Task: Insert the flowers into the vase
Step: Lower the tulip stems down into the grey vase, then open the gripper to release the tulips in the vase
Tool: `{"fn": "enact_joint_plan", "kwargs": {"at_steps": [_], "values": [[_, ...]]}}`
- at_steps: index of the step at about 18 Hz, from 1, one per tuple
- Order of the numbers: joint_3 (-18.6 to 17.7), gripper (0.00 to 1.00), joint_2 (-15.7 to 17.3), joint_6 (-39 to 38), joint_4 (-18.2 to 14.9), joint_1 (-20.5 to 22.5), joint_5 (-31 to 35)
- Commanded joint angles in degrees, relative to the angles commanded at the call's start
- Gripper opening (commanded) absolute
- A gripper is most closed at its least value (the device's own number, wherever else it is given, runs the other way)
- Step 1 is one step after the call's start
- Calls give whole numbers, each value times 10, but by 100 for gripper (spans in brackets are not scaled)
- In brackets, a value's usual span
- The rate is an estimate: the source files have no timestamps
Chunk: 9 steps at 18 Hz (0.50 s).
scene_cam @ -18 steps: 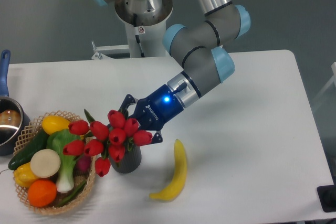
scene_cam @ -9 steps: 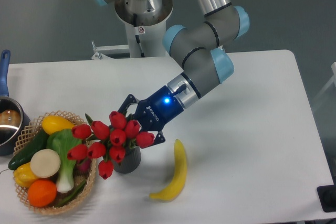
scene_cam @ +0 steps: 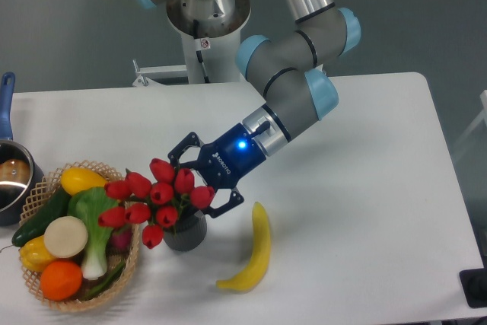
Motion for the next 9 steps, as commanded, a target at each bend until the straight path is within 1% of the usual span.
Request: {"fn": "enact_joint_plan", "kwargs": {"at_steps": [4, 9], "values": [[0, 100, 11, 1, 0, 2, 20], [1, 100, 54, -1, -3, -1, 110]]}}
